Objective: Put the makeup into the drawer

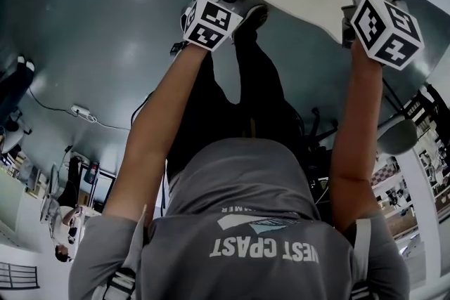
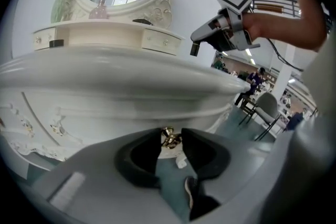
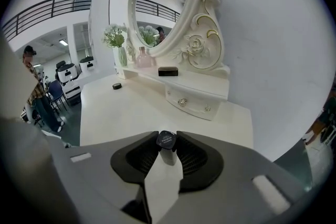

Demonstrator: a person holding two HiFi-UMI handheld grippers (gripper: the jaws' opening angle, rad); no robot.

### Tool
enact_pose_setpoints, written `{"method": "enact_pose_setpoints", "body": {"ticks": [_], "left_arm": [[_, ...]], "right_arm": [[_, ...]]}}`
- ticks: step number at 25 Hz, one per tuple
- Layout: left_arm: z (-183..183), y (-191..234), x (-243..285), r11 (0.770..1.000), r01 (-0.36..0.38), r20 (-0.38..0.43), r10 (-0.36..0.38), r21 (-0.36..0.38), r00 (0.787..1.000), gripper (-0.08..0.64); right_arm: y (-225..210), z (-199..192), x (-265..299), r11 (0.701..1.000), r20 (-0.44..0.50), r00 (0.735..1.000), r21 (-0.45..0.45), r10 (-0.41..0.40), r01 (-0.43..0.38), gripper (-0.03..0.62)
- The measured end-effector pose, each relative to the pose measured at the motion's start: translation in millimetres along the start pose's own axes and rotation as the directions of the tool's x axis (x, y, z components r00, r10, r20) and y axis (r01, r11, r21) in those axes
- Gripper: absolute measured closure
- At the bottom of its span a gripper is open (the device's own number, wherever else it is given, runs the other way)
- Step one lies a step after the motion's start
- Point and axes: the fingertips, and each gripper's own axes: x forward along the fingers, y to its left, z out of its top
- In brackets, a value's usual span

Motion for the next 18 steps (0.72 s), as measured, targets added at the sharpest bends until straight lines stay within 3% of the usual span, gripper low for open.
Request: {"method": "enact_pose_setpoints", "body": {"ticks": [15,18], "left_arm": [[8,-9,-6,1.0,-0.001,-0.016,0.0,-0.013,1.0,0.442],[-6,-17,-17,1.0,0.008,-0.029,-0.009,-0.02,1.0,0.442]], "right_arm": [[-1,13,-60,0.999,0.072,0.997,0.049,0.005,-0.008,0.483],[-1,14,-62,0.998,0.08,0.997,0.055,0.006,-0.011,0.483]]}}
